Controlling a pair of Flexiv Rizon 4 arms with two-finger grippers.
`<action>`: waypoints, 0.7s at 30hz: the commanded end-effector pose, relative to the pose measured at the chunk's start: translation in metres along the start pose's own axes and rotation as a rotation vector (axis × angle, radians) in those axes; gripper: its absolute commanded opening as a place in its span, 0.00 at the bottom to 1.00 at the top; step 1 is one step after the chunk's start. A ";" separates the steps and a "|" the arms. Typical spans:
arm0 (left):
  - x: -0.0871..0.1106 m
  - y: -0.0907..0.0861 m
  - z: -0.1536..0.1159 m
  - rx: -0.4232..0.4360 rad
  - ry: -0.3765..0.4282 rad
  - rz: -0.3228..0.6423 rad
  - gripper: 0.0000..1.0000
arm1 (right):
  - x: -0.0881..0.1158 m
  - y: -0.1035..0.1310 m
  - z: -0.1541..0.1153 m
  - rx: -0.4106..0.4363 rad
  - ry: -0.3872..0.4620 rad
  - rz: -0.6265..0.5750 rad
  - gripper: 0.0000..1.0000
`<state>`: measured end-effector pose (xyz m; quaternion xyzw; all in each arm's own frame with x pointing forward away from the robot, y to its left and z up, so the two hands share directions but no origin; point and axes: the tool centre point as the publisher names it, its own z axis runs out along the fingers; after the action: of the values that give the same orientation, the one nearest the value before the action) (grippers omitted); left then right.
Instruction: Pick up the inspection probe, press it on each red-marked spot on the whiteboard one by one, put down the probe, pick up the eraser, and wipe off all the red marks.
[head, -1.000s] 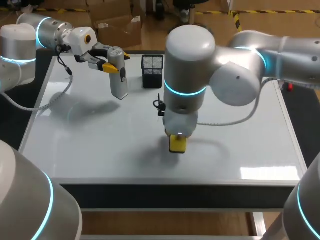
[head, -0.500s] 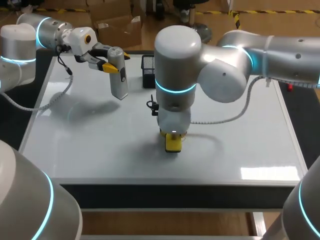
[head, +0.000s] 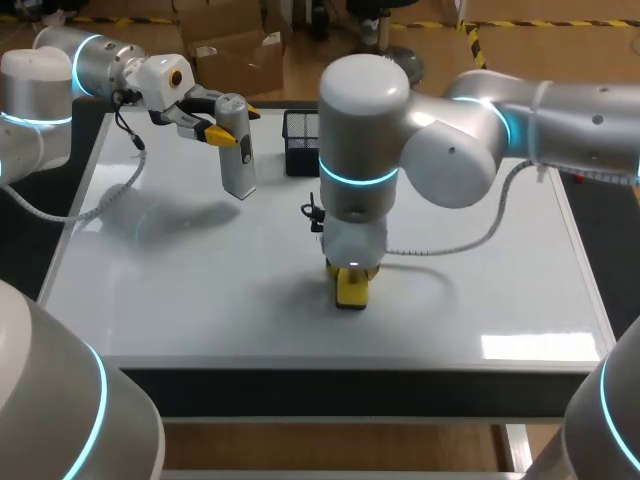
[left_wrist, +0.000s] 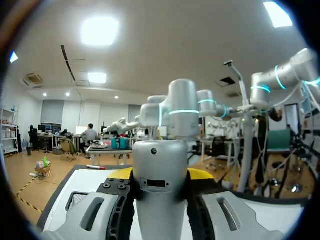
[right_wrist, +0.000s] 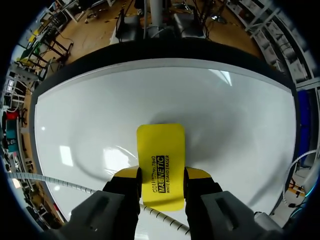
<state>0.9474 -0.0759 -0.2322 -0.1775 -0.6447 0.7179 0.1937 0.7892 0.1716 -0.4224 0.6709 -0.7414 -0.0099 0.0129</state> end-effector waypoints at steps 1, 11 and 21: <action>-0.001 -0.002 0.000 -0.002 0.003 -0.001 0.00 | 0.008 -0.003 0.002 -0.008 0.000 0.005 0.00; -0.001 -0.002 0.000 -0.002 0.003 -0.001 0.00 | 0.035 -0.007 0.010 -0.029 0.019 0.062 0.00; -0.001 -0.002 0.000 -0.002 0.003 -0.001 0.00 | 0.061 -0.005 0.013 -0.044 0.028 0.122 0.00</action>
<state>0.9474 -0.0759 -0.2322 -0.1774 -0.6447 0.7179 0.1937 0.7909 0.1233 -0.4289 0.6239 -0.7801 -0.0151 0.0442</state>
